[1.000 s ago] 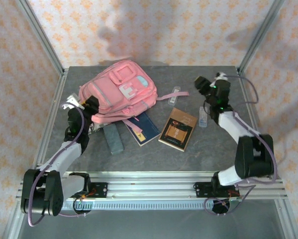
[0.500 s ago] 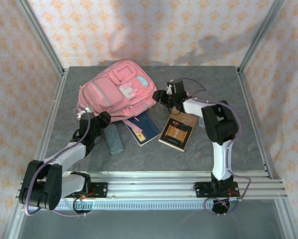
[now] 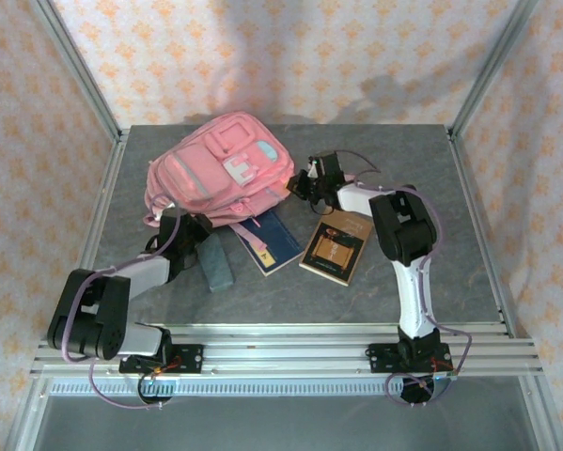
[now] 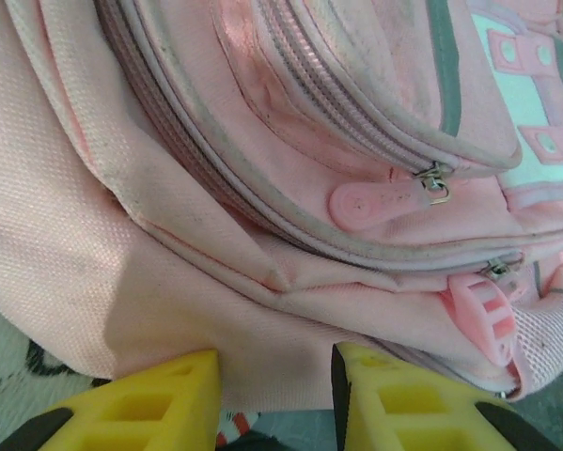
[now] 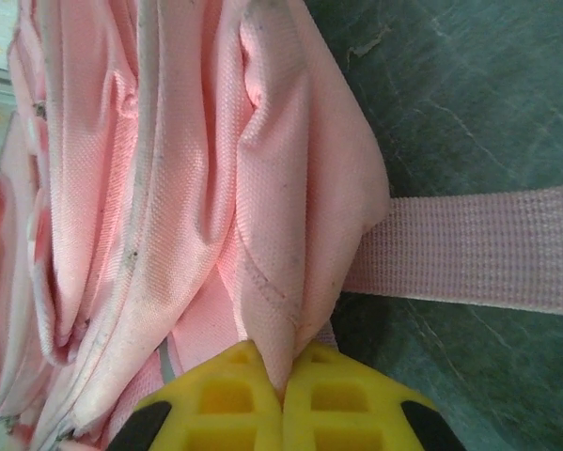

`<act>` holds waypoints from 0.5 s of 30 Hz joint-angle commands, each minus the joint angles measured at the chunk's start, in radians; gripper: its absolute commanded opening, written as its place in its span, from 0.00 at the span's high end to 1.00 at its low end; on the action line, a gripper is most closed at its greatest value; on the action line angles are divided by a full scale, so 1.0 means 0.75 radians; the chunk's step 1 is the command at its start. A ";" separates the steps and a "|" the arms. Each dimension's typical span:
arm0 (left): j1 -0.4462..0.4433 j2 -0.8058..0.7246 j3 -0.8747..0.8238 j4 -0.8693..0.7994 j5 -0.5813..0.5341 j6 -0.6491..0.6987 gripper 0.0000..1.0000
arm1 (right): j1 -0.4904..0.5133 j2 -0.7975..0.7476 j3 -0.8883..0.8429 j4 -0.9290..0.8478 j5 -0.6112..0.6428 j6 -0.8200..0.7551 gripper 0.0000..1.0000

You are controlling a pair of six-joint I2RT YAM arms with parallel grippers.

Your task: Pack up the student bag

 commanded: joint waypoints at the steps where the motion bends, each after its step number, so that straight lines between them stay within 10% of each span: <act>1: -0.005 0.066 0.114 -0.007 0.020 0.056 0.67 | -0.048 -0.242 -0.147 0.165 -0.056 0.153 1.00; 15: -0.087 0.571 0.714 -0.156 0.125 0.162 0.71 | -0.125 -0.835 -0.637 0.330 0.180 0.447 1.00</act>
